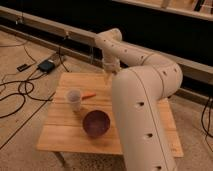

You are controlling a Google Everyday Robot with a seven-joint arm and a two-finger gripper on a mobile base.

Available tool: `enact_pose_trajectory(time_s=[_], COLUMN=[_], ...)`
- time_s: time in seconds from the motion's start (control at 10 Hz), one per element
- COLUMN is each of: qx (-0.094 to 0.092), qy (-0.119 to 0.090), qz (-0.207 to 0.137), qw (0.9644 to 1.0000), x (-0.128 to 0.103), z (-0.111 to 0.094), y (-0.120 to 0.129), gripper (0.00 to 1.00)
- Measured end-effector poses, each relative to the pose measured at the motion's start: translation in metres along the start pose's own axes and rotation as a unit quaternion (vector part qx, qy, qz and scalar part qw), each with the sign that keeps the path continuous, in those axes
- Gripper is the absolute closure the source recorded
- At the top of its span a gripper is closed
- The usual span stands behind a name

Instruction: Knock the bottle over

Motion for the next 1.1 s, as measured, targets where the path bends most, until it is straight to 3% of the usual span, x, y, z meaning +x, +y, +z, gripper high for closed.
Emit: enact_pose_trajectory(time_s=[0.1,0.2,0.4,0.7,1.1], qx=[0.001,-0.009,-0.019,-0.033,-0.036], qy=[0.006,0.005,-0.008,-0.051,-0.058], qz=[0.012,0.026,0.034,0.041,0.041], qw=[0.9999,0.9996,0.9992,0.9973,0.9968], x=[0.006,0.015,0.02,0.018,0.016], z=[-0.001,-0.006,-0.014,-0.023,-0.024], y=[0.009,0.034,0.054,0.058,0.059], gripper=[0.35,0.35,0.35,0.35,0.35])
